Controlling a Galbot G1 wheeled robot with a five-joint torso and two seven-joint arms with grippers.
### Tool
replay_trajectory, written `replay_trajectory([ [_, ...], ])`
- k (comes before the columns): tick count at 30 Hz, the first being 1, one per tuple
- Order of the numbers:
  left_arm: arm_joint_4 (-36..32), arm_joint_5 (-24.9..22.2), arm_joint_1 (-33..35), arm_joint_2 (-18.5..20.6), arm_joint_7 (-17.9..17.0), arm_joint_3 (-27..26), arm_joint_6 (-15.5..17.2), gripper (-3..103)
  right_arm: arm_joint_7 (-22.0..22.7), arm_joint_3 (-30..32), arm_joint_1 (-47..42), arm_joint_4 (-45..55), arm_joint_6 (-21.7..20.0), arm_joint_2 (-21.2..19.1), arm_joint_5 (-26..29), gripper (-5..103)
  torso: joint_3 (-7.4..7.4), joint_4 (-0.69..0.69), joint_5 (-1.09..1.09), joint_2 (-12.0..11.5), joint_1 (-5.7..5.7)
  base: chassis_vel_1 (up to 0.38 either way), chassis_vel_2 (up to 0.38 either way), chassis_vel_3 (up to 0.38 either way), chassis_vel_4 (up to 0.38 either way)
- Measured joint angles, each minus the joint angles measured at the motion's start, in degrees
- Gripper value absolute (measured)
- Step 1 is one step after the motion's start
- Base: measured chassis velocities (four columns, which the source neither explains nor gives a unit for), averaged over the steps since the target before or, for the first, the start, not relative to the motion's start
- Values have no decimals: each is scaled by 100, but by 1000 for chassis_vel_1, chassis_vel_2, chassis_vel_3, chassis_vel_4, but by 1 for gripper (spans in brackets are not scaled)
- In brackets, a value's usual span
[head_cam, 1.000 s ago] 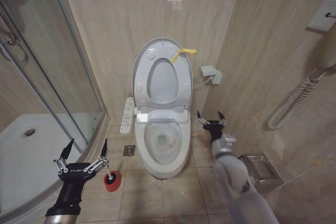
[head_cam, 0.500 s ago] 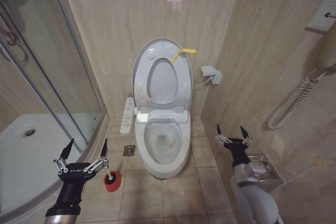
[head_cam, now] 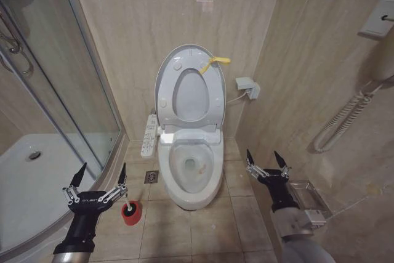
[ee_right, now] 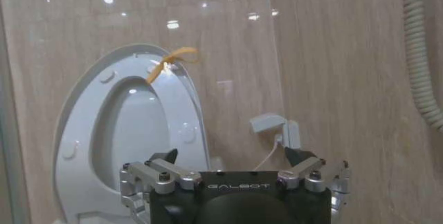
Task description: Open the toilet lid, clean the toilet bowl with a toilet brush, close the toilet lid, and flush.
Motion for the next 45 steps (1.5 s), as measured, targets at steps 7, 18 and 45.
replay_trajectory([
  [7,0,0,0,0,-1,0,0,100,-72,-150,-416,391,-48,98,-410,100,0,0,-1,0,0,0,0,0,0],
  [18,0,0,0,0,0,0,0,100,-117,-214,-672,577,-96,249,-662,100,0,0,0,0,0,0,0,0,0],
  [45,0,0,0,0,0,0,0,100,-63,-200,-646,580,-122,258,-681,100,0,0,0,0,0,0,0,0,0],
])
